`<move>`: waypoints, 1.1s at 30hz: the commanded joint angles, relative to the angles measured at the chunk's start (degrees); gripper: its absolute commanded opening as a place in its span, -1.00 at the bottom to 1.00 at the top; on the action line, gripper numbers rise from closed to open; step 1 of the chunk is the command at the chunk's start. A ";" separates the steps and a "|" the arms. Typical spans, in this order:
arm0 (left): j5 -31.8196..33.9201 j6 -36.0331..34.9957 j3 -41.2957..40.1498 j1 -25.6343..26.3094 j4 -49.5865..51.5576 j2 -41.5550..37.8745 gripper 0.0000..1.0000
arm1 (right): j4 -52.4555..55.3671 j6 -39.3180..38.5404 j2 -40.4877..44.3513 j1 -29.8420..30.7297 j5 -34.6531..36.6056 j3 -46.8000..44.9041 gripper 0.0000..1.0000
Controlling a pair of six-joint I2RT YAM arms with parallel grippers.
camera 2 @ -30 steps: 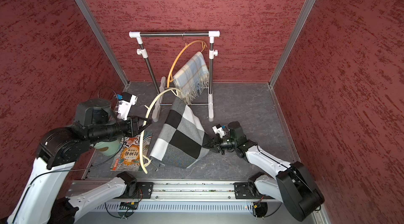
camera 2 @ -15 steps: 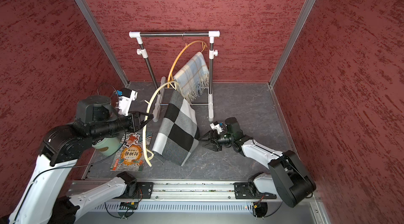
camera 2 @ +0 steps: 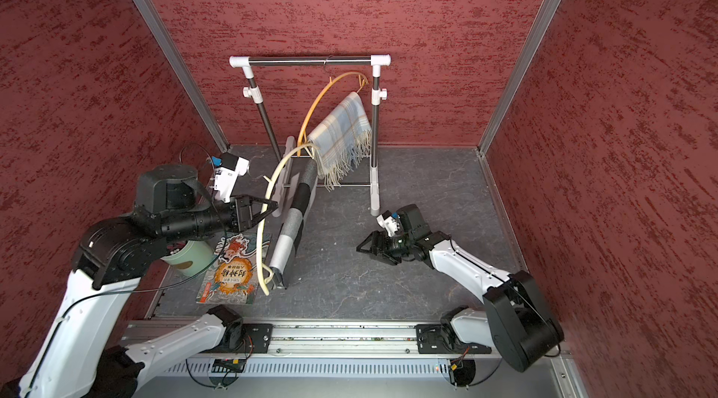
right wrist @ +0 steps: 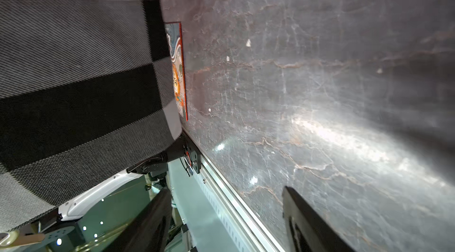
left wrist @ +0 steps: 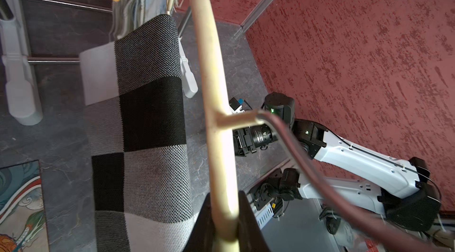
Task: Hang the scarf on the hanger
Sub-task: Hang the scarf on the hanger, then adjust the hanger.
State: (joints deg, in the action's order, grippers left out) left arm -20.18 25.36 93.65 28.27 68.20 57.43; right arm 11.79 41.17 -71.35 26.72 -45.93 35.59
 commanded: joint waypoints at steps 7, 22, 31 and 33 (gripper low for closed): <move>-9.98 -1.74 8.18 -0.76 7.02 1.81 -1.00 | -7.26 -12.74 13.53 -0.40 3.17 2.68 0.54; -2.21 4.83 5.71 0.06 4.90 3.80 -1.00 | -13.94 -9.16 17.58 2.05 0.85 11.91 0.56; 5.43 7.59 1.34 1.40 -3.45 2.00 -1.00 | 7.29 -5.71 6.12 26.63 22.05 35.48 0.48; 6.44 7.80 0.83 1.65 -4.67 2.18 -1.00 | 10.97 -4.87 1.68 30.07 24.43 39.74 0.47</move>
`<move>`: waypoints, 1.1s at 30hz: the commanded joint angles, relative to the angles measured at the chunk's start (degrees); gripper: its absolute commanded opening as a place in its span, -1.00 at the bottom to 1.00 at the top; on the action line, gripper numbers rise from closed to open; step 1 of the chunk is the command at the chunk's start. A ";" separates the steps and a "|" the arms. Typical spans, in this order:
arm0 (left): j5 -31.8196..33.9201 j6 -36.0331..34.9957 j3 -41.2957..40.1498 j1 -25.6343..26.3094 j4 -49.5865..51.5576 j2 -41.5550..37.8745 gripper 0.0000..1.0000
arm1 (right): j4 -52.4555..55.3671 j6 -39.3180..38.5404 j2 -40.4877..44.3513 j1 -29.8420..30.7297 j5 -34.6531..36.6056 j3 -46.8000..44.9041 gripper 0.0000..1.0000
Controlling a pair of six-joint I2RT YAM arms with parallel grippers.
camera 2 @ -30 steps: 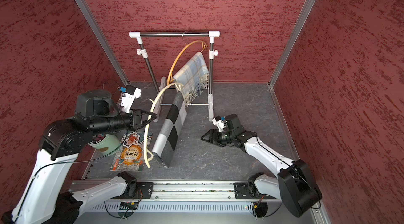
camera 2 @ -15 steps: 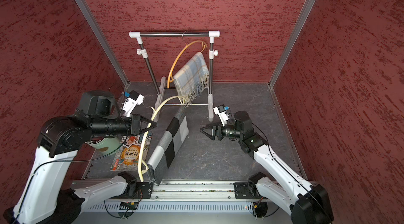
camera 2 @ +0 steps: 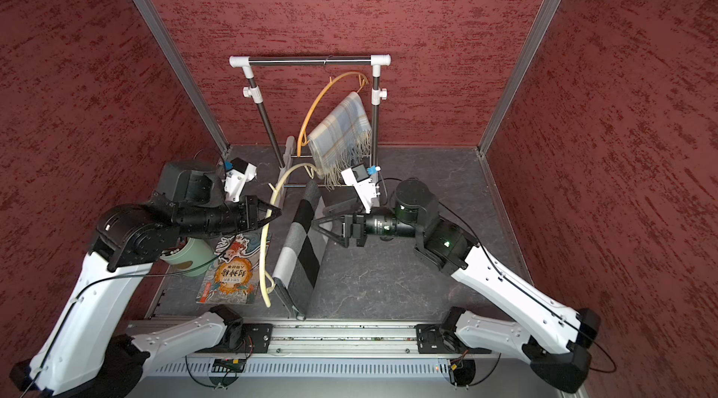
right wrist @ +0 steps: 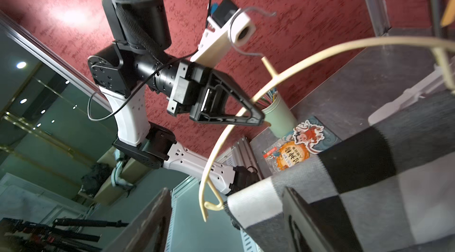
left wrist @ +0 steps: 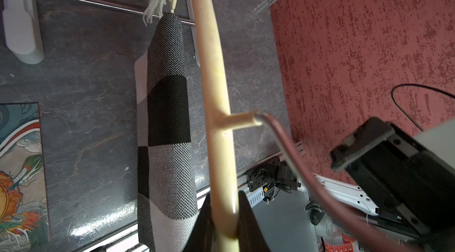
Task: Hang the scarf on the hanger
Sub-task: Adjust the hanger.
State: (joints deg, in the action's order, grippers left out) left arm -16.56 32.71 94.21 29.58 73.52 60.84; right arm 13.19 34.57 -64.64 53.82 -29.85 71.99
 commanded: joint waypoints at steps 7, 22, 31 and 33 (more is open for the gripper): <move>3.74 1.74 -3.85 1.15 -15.12 -1.80 -1.00 | 11.66 3.94 -16.02 10.69 10.76 11.09 0.45; 5.30 0.55 -6.68 1.88 -17.25 -2.27 -1.00 | 9.46 6.86 -23.40 13.51 10.88 16.27 -0.95; -1.18 0.47 -8.06 1.24 -21.21 -6.95 0.99 | 10.21 7.88 -16.14 12.81 9.33 14.27 -1.00; -2.49 1.73 -8.49 0.49 -22.01 -10.04 0.99 | 9.78 8.68 -12.23 11.91 7.72 11.70 -1.00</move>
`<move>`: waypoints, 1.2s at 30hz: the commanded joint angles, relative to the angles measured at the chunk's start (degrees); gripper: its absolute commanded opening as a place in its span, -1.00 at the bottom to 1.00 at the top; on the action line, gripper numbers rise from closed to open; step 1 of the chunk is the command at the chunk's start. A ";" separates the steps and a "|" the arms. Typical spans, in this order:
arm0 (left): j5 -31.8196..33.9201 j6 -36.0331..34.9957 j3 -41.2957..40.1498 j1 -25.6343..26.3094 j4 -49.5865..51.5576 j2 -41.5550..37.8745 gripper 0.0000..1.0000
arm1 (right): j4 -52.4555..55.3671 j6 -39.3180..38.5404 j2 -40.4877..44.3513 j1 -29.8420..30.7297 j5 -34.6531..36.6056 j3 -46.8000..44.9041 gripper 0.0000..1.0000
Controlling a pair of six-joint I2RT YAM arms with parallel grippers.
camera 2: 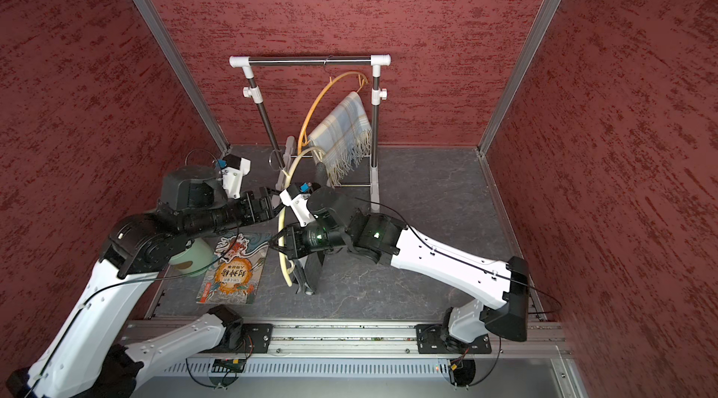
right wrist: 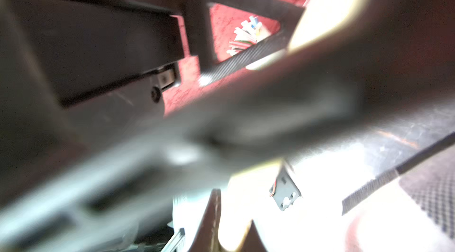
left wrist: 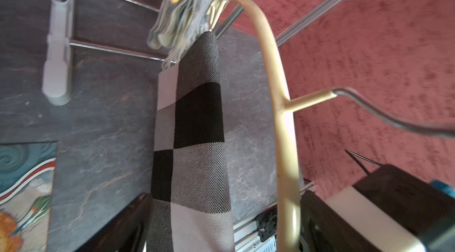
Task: Hang the scarf on the hanger
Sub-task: Adjust the hanger, then adjust the scarf at the hanger.
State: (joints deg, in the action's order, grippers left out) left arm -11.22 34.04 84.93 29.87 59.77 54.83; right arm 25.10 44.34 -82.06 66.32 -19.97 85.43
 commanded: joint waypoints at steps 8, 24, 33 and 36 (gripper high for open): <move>-9.54 17.87 -23.72 -0.95 -27.39 -24.35 1.00 | -1.43 -0.33 18.47 -6.69 -13.06 -6.66 -1.00; -28.78 44.79 -65.15 0.54 -111.47 1.13 0.59 | -4.19 3.67 20.14 -10.43 -23.06 -2.89 -1.00; -30.19 39.85 -63.68 0.70 -100.84 1.63 0.54 | -7.97 6.42 15.83 -10.58 -25.01 1.94 -1.00; -29.68 36.20 -63.48 -0.21 -91.74 -1.98 0.54 | -7.63 6.04 15.01 -10.54 -25.34 3.60 -1.00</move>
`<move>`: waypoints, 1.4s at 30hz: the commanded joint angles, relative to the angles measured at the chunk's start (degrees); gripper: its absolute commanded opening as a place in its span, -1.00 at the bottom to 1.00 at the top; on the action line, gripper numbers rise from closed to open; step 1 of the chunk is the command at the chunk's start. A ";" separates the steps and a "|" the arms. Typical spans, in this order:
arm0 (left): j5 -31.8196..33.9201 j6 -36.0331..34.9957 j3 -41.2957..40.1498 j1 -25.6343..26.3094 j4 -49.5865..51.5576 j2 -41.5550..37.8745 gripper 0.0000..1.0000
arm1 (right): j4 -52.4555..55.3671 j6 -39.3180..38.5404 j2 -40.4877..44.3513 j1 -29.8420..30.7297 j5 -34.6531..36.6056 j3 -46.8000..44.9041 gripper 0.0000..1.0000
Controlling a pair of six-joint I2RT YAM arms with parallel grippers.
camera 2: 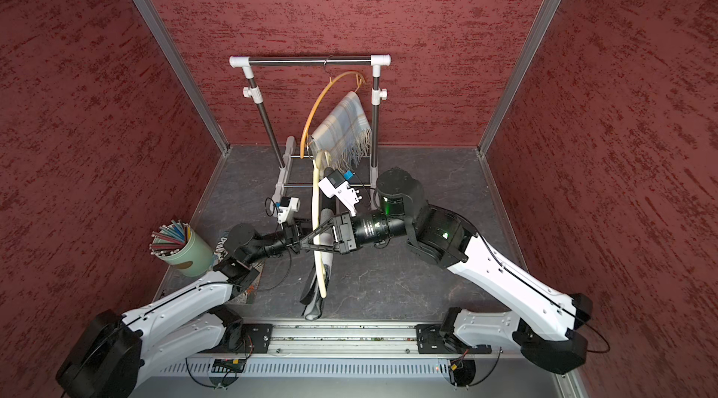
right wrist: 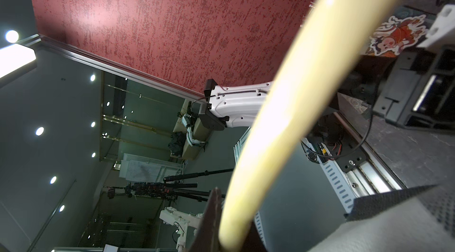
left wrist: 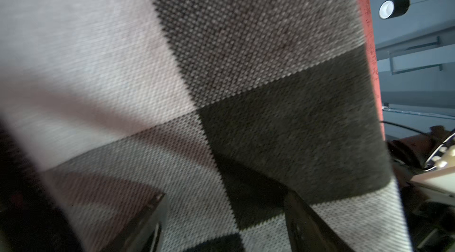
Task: Hang the scarf on the hanger
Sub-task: Adjust the scarf at the hanger.
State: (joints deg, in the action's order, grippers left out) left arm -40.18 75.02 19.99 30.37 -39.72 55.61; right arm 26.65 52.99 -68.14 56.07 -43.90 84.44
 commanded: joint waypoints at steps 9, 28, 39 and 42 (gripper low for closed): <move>-2.74 -1.30 -1.82 -2.54 4.79 -3.07 0.46 | -9.79 -2.59 0.38 -0.26 -1.80 5.73 -1.00; -5.57 8.21 -2.72 0.04 -19.11 8.66 -0.56 | -10.04 -2.89 1.05 -0.26 -2.07 5.91 -1.00; -4.12 -0.70 -3.15 -0.55 -2.71 5.19 -1.00 | -8.20 -4.50 2.51 -0.55 -0.96 6.33 -1.00; -5.00 -2.16 -4.37 -1.13 -0.44 3.99 -1.00 | -8.58 -4.44 2.49 -0.71 -1.46 6.64 -1.00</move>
State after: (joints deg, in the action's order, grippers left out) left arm -44.66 77.21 17.30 29.80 -46.41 60.40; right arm 26.00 52.90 -68.38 55.96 -44.97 86.96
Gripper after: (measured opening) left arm 0.052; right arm 0.112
